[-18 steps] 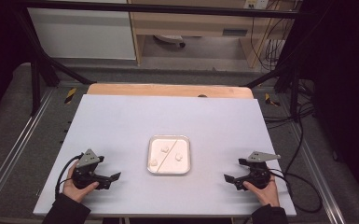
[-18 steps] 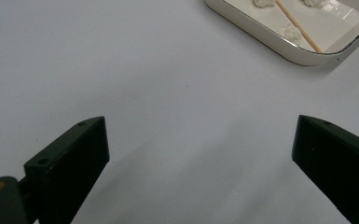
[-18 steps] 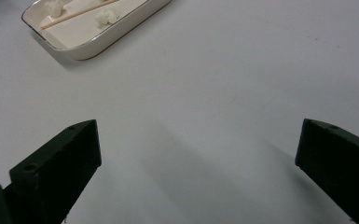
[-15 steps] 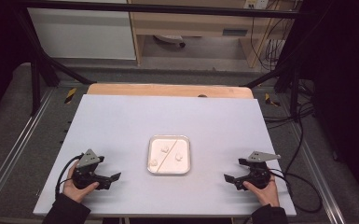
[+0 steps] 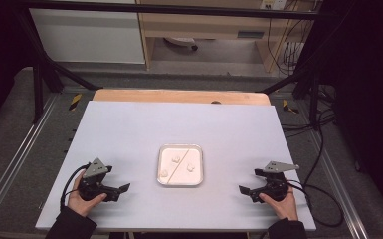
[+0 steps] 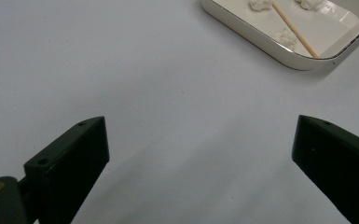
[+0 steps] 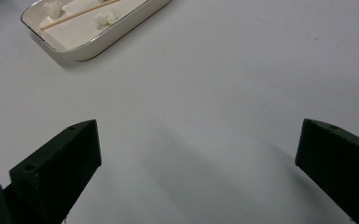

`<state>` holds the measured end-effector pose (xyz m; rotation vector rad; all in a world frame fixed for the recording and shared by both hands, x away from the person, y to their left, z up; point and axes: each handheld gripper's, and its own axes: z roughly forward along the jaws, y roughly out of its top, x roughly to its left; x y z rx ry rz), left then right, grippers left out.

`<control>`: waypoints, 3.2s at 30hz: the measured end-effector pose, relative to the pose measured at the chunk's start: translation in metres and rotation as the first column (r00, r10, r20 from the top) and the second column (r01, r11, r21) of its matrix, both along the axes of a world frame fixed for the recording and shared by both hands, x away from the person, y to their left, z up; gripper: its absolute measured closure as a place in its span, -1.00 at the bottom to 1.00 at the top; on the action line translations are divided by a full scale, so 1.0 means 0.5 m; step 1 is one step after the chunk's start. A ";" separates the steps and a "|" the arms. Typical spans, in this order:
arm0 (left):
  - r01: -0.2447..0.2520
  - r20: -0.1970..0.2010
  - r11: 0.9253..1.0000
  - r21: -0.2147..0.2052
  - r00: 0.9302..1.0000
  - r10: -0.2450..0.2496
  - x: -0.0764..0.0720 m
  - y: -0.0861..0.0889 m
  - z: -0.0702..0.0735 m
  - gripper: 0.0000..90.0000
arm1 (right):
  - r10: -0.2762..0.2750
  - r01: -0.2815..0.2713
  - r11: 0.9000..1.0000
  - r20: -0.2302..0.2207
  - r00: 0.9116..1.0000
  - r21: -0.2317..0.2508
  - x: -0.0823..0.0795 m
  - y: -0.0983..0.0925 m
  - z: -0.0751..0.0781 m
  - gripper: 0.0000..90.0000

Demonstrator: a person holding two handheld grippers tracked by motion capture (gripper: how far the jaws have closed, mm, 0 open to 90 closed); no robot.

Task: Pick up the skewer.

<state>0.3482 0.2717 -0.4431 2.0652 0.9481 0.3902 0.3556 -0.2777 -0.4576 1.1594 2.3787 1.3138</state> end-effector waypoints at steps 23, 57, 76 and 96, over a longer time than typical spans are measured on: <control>0.006 0.005 0.998 0.059 1.000 -0.006 0.001 -0.076 0.037 -0.92 | -0.001 0.001 1.000 -0.001 1.000 -0.006 0.001 0.001 0.000 -0.99; 0.035 -0.029 0.993 0.111 0.999 -0.032 0.053 -0.245 0.065 -0.62 | 0.004 -0.004 1.000 -0.003 1.000 -0.020 0.001 0.003 -0.003 -0.99; 0.013 -0.064 0.992 0.122 0.998 -0.006 0.081 -0.326 0.047 -0.04 | 0.008 -0.008 1.000 -0.003 1.000 -0.024 0.002 0.003 -0.003 -0.99; -0.007 -0.086 0.984 0.177 0.996 0.023 0.088 -0.365 0.011 0.60 | 0.009 -0.009 1.000 -0.003 1.000 -0.022 0.002 0.003 -0.003 -0.99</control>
